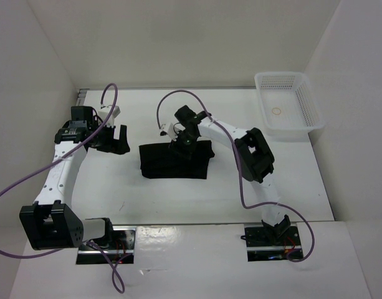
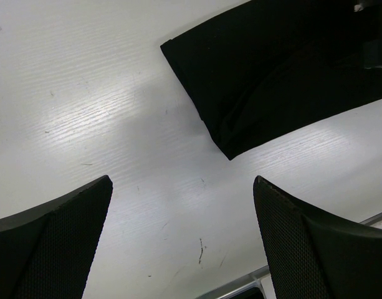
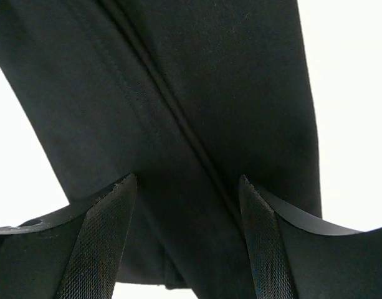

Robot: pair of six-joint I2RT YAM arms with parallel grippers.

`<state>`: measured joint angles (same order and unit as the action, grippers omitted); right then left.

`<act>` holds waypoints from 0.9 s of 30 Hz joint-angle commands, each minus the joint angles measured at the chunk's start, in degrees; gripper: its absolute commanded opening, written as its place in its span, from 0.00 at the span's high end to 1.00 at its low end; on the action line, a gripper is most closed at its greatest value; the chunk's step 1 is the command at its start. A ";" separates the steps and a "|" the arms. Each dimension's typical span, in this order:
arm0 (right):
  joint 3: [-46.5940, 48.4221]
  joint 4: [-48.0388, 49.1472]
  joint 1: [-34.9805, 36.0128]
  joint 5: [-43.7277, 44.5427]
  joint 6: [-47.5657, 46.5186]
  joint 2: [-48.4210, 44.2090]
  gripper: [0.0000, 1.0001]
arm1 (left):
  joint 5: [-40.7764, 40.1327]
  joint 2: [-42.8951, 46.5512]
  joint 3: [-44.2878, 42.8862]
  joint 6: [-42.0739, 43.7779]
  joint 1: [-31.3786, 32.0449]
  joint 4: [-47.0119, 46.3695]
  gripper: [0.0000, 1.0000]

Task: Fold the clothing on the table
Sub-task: Fold the skirt

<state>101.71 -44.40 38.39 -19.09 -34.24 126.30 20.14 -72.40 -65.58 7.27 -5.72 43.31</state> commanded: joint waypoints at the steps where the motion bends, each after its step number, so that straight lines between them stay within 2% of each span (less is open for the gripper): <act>1: 2.53 -0.16 0.46 -0.16 -0.92 1.84 0.28 | 0.16 -0.28 0.28 -0.41 -0.26 -0.33 0.00; 8: 4.98 -0.16 -0.07 -0.16 -0.92 2.99 0.31 | 0.69 -0.28 0.28 -0.41 -0.26 -0.33 0.00; 13: 5.60 -1.30 -1.30 -1.47 -1.44 2.99 0.38 | 0.69 -0.28 0.28 -0.41 -0.26 -0.33 0.00; 19: 5.60 -1.83 -1.30 -2.00 -1.44 3.60 0.60 | 1.21 -0.28 0.28 -0.41 -0.26 -0.33 0.00; 27: 5.60 -2.97 -1.30 -3.06 -1.97 4.13 0.81 | 1.22 -0.28 0.28 0.11 -0.26 -0.33 0.00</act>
<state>104.75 -45.47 37.34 -20.71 -35.66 129.95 20.18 -72.60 -65.58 7.29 -5.72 43.31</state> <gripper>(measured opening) 0.209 0.995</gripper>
